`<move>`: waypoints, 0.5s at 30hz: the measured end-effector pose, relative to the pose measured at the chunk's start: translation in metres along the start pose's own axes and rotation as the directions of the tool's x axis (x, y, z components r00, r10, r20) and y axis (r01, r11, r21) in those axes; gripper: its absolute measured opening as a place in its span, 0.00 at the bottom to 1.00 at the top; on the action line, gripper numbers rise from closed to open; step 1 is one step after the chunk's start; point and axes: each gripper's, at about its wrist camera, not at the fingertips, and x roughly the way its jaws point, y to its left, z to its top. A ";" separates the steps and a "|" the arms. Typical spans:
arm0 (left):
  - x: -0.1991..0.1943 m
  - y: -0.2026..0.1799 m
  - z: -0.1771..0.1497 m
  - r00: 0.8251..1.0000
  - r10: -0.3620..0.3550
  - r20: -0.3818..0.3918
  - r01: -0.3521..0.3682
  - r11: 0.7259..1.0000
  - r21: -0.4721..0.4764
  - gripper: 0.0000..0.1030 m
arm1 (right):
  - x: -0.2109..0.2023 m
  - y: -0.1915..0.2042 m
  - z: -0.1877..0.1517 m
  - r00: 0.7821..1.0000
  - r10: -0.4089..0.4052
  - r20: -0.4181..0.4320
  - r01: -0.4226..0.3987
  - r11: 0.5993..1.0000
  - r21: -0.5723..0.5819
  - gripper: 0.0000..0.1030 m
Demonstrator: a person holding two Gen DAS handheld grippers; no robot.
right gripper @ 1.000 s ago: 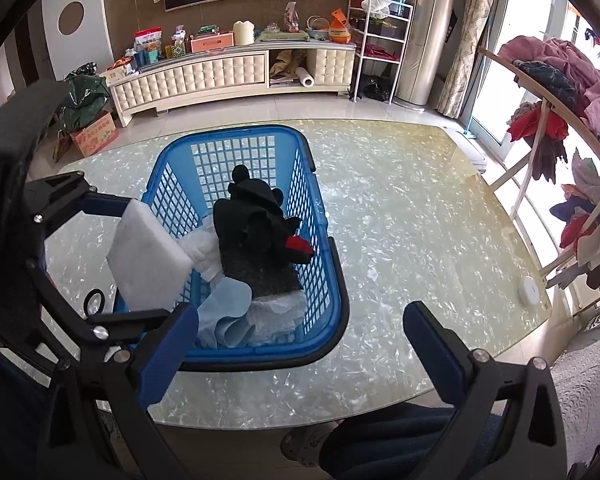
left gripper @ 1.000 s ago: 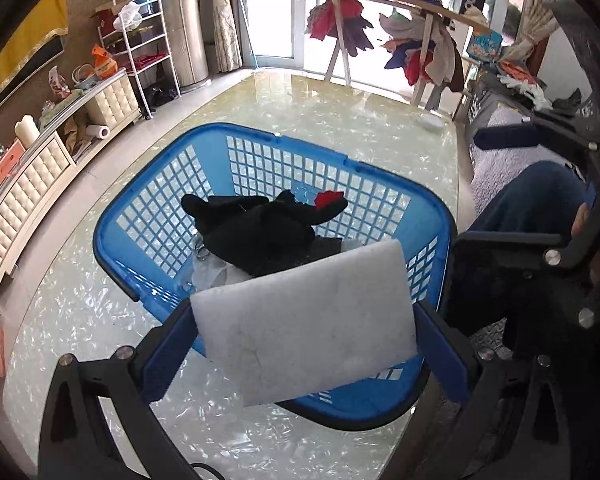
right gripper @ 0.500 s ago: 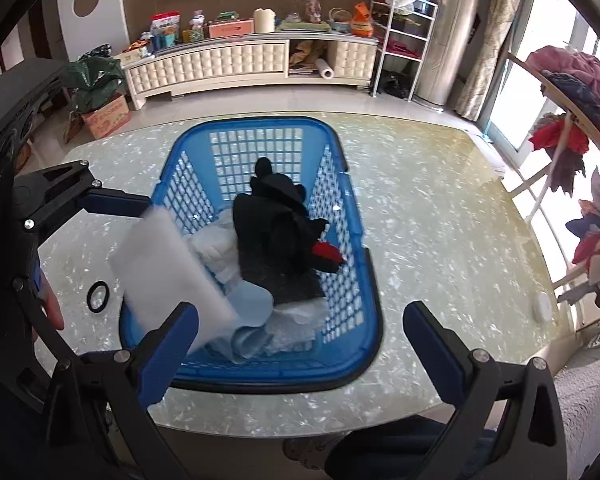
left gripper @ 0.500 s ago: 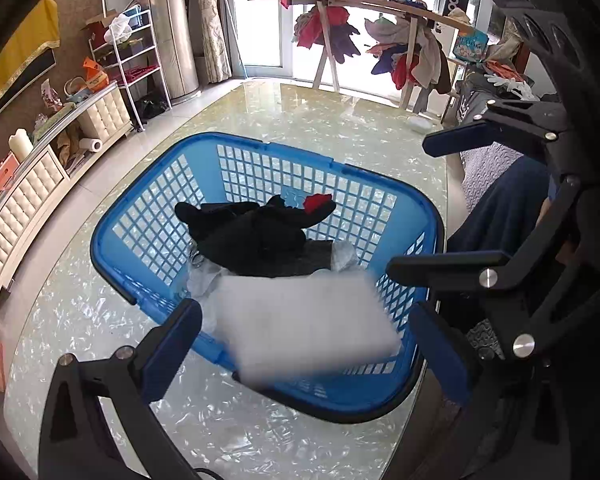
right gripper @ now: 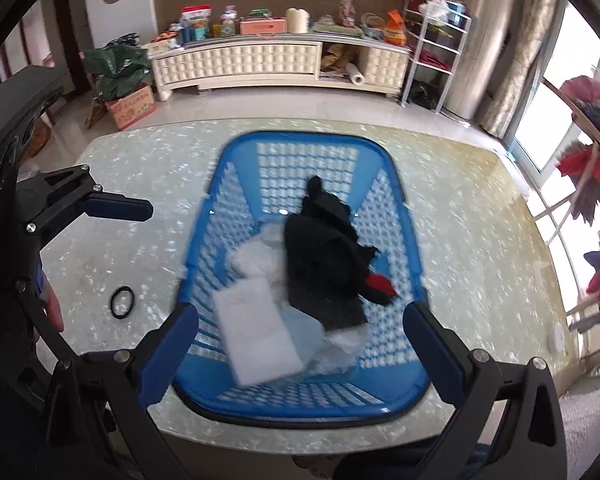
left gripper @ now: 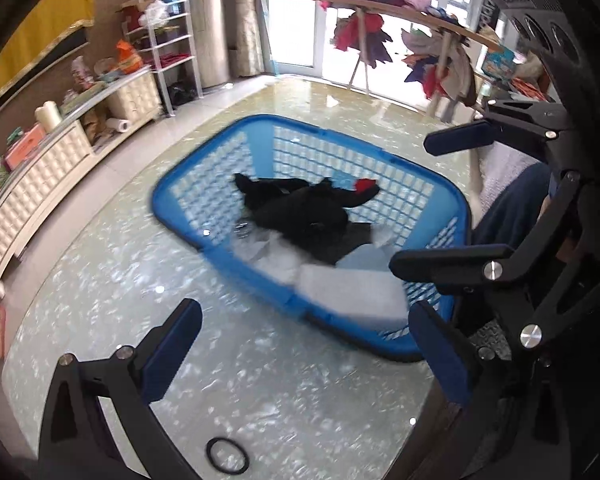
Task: Organize soft objects
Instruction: 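Move the right gripper to the black rubber ring and grasp it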
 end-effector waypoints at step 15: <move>-0.053 0.073 -0.072 0.987 0.159 -0.023 -0.160 0.958 -0.238 1.00 | 0.022 0.082 0.029 0.995 0.100 -0.005 -0.100 0.980 -0.170 0.99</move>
